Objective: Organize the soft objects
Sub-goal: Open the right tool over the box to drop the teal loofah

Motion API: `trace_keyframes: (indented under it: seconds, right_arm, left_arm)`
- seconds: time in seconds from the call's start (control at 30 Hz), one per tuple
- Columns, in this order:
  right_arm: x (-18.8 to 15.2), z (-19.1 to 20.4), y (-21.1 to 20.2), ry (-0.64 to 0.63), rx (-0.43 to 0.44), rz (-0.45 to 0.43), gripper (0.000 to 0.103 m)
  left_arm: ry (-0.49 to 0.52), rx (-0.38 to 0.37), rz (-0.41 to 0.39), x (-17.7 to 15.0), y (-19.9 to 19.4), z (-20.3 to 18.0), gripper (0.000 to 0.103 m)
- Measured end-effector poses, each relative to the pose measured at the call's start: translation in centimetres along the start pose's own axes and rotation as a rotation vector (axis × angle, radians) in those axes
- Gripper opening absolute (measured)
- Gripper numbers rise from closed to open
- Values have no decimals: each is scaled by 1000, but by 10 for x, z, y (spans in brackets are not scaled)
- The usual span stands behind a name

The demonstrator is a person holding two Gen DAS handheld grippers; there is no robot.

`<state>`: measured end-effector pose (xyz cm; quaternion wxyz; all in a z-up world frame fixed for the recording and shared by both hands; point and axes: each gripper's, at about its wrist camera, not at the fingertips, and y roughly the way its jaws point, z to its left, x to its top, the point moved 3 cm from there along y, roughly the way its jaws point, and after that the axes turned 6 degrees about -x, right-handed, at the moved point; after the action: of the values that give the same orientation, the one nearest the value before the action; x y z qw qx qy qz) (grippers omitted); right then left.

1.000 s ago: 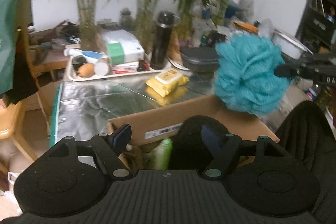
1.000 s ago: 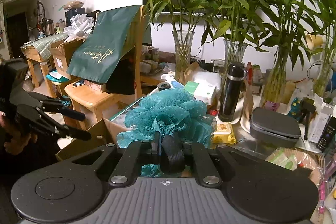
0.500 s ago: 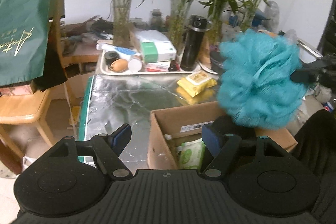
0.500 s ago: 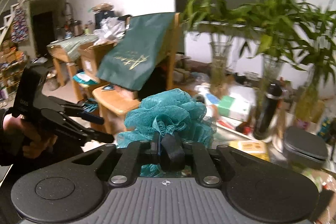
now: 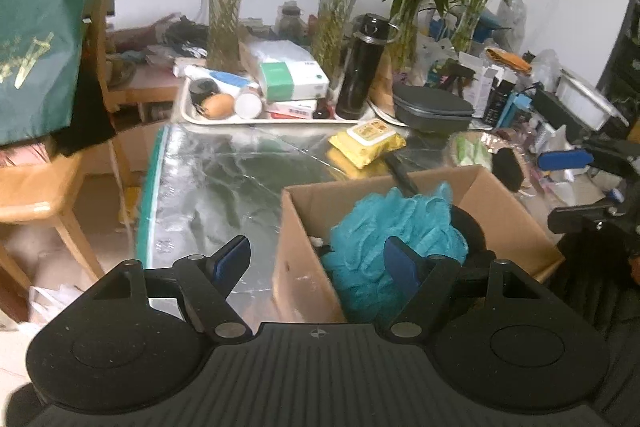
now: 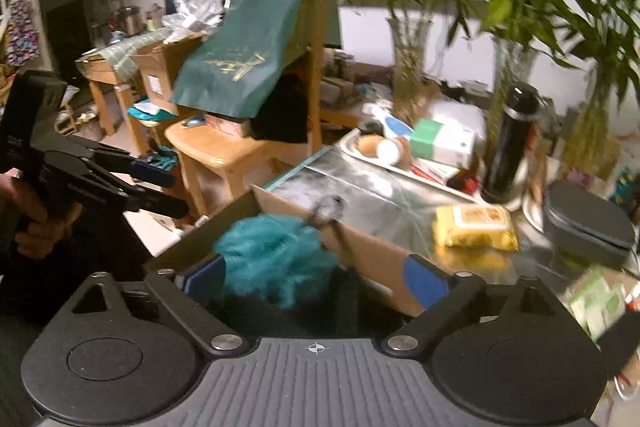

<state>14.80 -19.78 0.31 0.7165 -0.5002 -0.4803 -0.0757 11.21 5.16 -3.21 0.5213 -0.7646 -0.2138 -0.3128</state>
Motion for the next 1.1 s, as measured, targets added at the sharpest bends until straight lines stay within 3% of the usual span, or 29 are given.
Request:
trace_keyframes:
  seconds: [0.2,0.33,1.1]
  right_arm:
    - [-15,-16,7,55,-65,44,100]
    - [-20,-23,8,83,-74,50,100]
    - [-14,-37,21,98,-135,66,103]
  left_arm:
    - [-38,-59,92,-8,29,3,73]
    - [-55,-142,126,-12,42,0,74]
    - [-27,-94,121,2,51,0,76]
